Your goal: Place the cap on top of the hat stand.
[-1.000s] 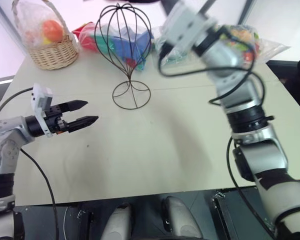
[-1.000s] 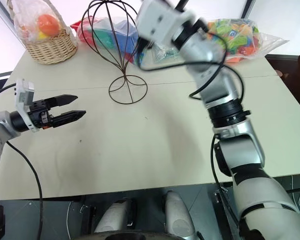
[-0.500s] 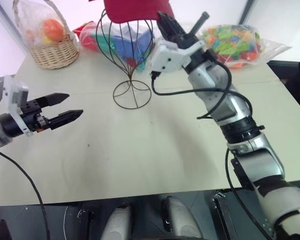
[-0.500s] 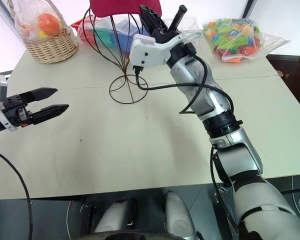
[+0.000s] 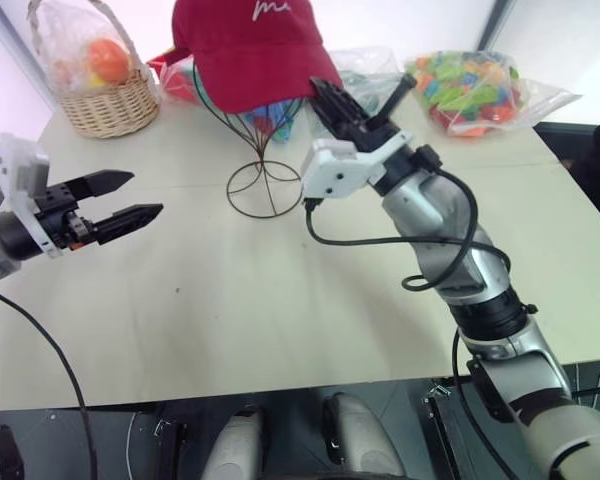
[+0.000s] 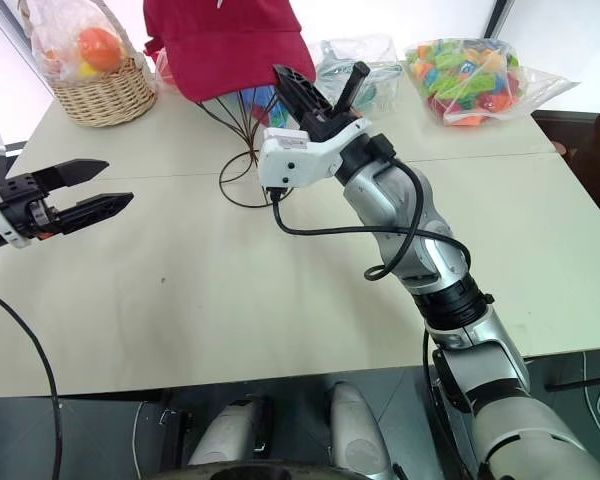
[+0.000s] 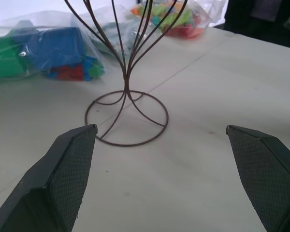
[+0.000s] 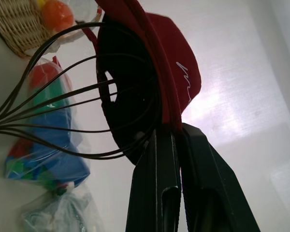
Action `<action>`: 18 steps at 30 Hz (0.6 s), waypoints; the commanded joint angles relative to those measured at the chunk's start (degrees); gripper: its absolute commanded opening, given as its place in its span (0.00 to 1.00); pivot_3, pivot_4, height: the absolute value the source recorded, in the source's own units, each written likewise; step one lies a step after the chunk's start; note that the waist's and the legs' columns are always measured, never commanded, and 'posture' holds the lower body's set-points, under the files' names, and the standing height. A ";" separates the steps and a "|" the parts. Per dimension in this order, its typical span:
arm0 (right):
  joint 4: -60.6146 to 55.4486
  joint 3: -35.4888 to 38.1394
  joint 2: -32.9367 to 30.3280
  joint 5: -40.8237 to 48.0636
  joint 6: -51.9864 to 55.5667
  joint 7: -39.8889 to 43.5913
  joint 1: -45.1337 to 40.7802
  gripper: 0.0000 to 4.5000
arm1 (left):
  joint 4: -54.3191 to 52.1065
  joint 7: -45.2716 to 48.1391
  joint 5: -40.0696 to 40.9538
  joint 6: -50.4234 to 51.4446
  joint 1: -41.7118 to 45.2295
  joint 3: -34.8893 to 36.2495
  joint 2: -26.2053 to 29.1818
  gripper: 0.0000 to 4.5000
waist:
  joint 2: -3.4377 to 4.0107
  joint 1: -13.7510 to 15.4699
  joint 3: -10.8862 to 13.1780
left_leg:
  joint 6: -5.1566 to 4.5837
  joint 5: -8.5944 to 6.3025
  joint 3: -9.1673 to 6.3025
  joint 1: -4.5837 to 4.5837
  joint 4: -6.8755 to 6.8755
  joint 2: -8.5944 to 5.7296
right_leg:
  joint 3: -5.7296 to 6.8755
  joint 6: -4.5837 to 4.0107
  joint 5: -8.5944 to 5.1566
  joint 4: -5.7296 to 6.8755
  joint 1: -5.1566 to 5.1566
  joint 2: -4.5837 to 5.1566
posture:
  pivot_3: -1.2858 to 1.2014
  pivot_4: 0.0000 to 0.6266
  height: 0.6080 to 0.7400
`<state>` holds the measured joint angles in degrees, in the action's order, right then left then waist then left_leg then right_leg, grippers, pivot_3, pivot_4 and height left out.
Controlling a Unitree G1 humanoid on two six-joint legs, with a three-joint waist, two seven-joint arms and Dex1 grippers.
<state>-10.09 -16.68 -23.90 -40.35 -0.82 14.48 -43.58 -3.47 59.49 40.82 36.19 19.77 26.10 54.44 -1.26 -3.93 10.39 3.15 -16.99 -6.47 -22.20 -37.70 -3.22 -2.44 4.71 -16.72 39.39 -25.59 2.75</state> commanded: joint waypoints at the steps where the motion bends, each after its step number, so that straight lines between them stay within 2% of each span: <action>1: -1.63 1.38 -0.07 -0.50 -0.06 -0.74 1.49 0.01 | -0.89 -0.67 2.11 0.75 1.81 4.68 2.70 1.00 | -0.02 0.02 -0.01 | 0.00 0.00 -0.02 0.00 -0.02 0.00 | 0.01 0.00 0.00 0.00 0.02 0.00 | 0.52 0.24 0.99; 11: -3.54 0.61 -0.09 -2.63 -0.17 -1.02 8.93 0.01 | -3.90 -3.26 4.31 2.99 -0.92 8.11 3.11 1.00 | -0.04 0.12 -0.04 | -0.02 -0.01 -0.07 0.00 -0.22 -0.01 | 0.02 0.04 0.03 0.02 0.15 -0.01 | 0.52 0.24 0.99; 18: -5.48 -0.17 -0.86 -4.91 0.27 0.59 16.19 0.01 | -4.71 -4.43 5.12 3.41 -1.46 7.88 2.60 1.00 | -0.06 0.49 -0.06 | -0.02 -0.01 -0.07 0.01 -0.29 -0.01 | 0.02 0.05 0.04 0.04 0.18 -0.02 | 0.52 0.24 0.99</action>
<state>-14.62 -16.67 -24.18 -44.69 -0.87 13.85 -28.00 -7.02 55.32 45.10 39.69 17.77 32.44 56.64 -1.32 -3.44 10.33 3.13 -17.00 -6.53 -22.19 -38.00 -3.23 -2.42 4.76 -16.68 39.43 -25.40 2.73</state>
